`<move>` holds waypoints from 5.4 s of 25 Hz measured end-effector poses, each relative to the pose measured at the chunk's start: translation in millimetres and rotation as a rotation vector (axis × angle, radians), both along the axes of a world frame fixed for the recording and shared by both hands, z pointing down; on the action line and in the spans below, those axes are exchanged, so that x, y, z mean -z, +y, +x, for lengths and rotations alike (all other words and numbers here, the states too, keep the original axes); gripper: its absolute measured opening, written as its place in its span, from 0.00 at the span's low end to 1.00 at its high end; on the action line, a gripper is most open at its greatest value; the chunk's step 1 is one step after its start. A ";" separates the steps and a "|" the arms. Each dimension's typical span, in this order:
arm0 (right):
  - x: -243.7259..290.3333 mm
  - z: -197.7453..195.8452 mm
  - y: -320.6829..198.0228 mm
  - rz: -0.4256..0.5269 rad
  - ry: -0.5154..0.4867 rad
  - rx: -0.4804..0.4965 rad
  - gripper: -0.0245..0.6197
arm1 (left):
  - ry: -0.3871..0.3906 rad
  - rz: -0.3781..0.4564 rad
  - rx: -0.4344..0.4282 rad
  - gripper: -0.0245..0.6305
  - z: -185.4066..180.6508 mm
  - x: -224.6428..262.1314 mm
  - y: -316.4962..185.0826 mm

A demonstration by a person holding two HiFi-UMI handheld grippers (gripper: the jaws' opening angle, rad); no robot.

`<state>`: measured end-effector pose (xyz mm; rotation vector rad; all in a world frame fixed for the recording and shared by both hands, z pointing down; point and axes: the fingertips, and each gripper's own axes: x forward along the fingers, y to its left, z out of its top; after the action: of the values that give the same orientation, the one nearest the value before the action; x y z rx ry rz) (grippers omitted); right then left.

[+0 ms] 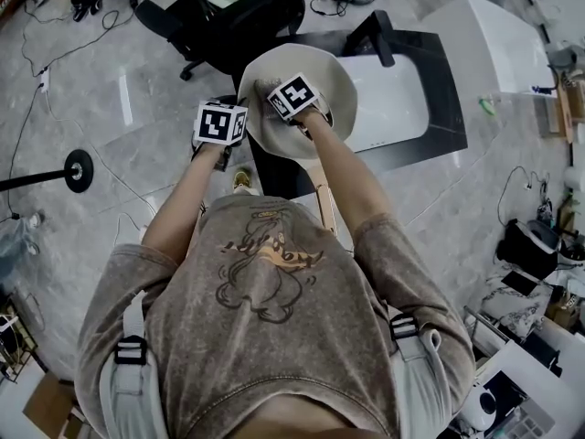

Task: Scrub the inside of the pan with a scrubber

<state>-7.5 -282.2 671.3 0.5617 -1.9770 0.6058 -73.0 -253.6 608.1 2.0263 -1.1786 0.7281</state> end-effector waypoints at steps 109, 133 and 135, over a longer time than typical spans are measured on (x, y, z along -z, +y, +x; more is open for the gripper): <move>140.7 26.5 40.5 0.267 -0.451 -0.284 0.16 | 0.002 0.188 -0.165 0.06 16.1 78.8 -2.9; 238.7 104.4 93.4 0.881 -0.509 -0.544 0.16 | 0.186 0.718 -0.175 0.06 44.5 168.6 35.3; 240.1 103.9 95.1 0.879 -0.521 -0.552 0.15 | 0.189 0.711 -0.174 0.06 45.2 166.9 36.6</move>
<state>96.4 -187.1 431.2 1.6581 -2.5668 0.1611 -27.7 -217.1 441.3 2.7330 -1.2705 0.1792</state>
